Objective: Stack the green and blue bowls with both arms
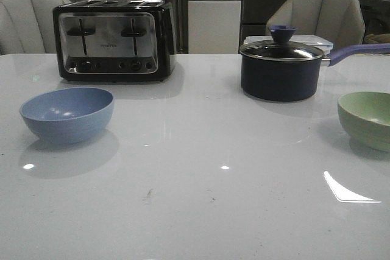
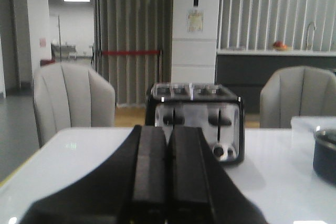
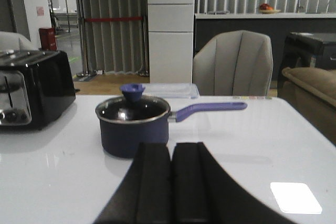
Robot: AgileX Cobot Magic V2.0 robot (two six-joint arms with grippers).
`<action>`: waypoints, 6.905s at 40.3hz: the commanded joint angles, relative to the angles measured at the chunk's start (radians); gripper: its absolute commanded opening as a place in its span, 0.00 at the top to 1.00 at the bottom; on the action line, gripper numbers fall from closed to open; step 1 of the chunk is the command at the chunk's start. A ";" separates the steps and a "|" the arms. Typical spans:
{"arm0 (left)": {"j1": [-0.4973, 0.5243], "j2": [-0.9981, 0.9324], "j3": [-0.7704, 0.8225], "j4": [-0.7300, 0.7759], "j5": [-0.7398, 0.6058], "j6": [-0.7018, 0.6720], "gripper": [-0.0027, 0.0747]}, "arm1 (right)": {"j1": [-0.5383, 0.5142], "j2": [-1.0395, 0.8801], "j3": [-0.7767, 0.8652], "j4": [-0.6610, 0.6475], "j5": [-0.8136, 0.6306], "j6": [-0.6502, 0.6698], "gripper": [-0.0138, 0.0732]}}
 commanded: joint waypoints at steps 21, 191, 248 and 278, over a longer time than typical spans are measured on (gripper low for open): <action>0.000 0.359 -0.557 -0.002 0.667 -0.006 0.85 | -0.004 0.450 -0.562 -0.008 0.539 -0.003 0.77; -0.143 0.449 -0.447 0.027 0.675 0.019 0.14 | 0.446 1.871 -1.184 0.302 0.628 -0.233 0.35; -0.103 1.184 -0.803 0.016 0.709 0.008 0.14 | 0.573 0.774 -0.599 0.296 0.576 -0.363 0.34; -0.046 1.865 -1.276 -0.029 0.719 0.008 0.15 | 0.573 0.774 -0.599 0.296 0.576 -0.363 0.34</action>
